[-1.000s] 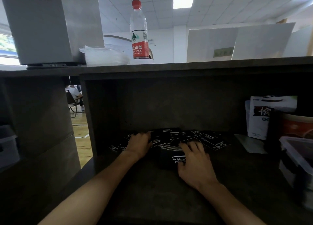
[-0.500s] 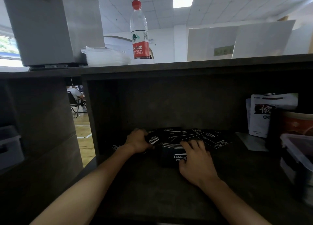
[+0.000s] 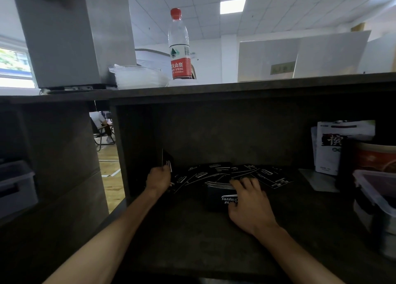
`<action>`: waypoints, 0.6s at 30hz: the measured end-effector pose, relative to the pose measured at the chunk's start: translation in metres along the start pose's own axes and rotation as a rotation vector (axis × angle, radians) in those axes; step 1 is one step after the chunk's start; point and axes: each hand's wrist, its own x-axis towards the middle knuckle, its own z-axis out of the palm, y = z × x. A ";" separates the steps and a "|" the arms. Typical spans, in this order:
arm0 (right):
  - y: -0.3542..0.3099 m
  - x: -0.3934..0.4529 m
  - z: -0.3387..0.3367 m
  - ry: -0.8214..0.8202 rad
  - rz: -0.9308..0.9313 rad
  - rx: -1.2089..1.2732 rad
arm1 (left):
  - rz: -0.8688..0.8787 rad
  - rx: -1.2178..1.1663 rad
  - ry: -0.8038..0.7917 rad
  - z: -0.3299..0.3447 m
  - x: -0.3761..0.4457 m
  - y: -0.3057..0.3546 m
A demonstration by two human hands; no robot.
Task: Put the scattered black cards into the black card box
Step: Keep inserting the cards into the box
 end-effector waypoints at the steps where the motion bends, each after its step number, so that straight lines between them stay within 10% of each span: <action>1: 0.000 0.000 0.000 -0.001 0.000 -0.001 | 0.021 -0.058 0.004 -0.001 -0.001 -0.001; 10: 0.001 0.001 0.001 0.001 -0.002 -0.001 | 0.253 -0.331 -0.138 0.009 -0.006 0.007; 18: 0.002 0.001 0.001 -0.008 -0.011 0.000 | 0.115 -0.386 -0.267 0.038 -0.052 0.020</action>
